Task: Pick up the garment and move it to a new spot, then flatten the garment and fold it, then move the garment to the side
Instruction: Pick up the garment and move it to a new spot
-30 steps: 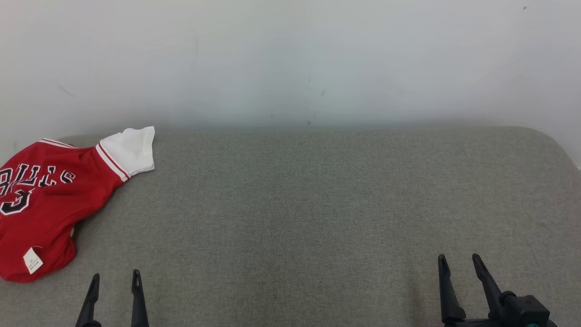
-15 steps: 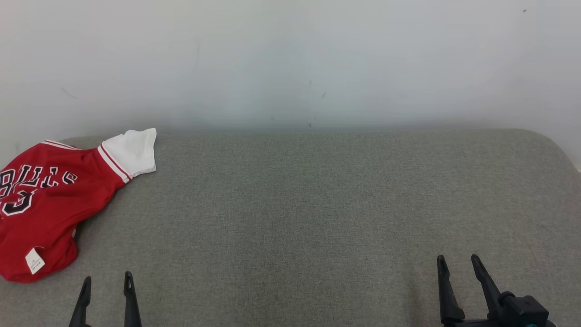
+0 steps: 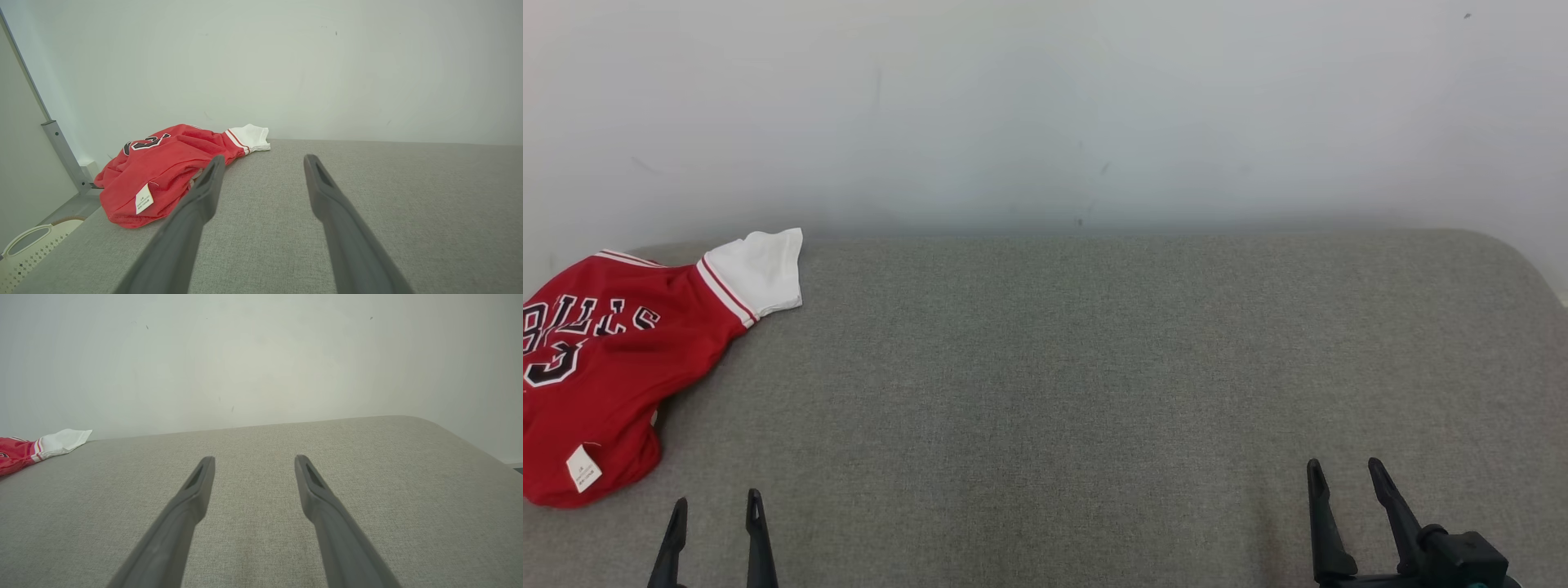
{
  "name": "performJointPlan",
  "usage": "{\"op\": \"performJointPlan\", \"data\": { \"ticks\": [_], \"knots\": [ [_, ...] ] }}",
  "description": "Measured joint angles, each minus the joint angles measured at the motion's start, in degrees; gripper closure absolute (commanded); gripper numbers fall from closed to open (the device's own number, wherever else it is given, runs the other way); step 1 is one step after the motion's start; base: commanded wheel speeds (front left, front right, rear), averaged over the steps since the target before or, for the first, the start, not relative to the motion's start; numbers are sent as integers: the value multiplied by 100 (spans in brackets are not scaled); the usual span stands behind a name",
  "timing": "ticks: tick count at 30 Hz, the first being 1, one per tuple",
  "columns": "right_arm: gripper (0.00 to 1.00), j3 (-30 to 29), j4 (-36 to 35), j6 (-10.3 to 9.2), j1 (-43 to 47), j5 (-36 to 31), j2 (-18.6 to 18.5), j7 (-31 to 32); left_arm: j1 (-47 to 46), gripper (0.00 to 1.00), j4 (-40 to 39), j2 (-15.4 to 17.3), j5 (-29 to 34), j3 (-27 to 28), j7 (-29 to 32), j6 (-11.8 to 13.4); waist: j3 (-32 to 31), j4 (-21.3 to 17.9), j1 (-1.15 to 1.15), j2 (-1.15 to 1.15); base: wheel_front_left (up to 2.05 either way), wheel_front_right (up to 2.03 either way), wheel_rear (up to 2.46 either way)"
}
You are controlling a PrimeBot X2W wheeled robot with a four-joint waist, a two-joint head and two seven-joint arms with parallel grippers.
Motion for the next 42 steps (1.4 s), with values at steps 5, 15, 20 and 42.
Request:
{"op": "performJointPlan", "data": {
  "ticks": [5,15,20,42],
  "knots": [
    [0,4,-2,0,0,0,0,0,1,0,8,-1,-1,-9,0,-22,4,-1,0,0,0,0,0],
    [0,-23,-3,0,34,32,0,0,-4,0,81,-4,-9,-27,-5,38,-2,242,0,0,0,0,0],
    [0,-24,8,0,133,85,0,0,-14,0,172,-3,31,37,-5,40,-8,548,0,0,0,0,0],
    [0,212,65,0,255,234,-3,0,127,0,254,53,104,254,-4,8,-197,2317,0,0,0,0,0]
  ]
}}
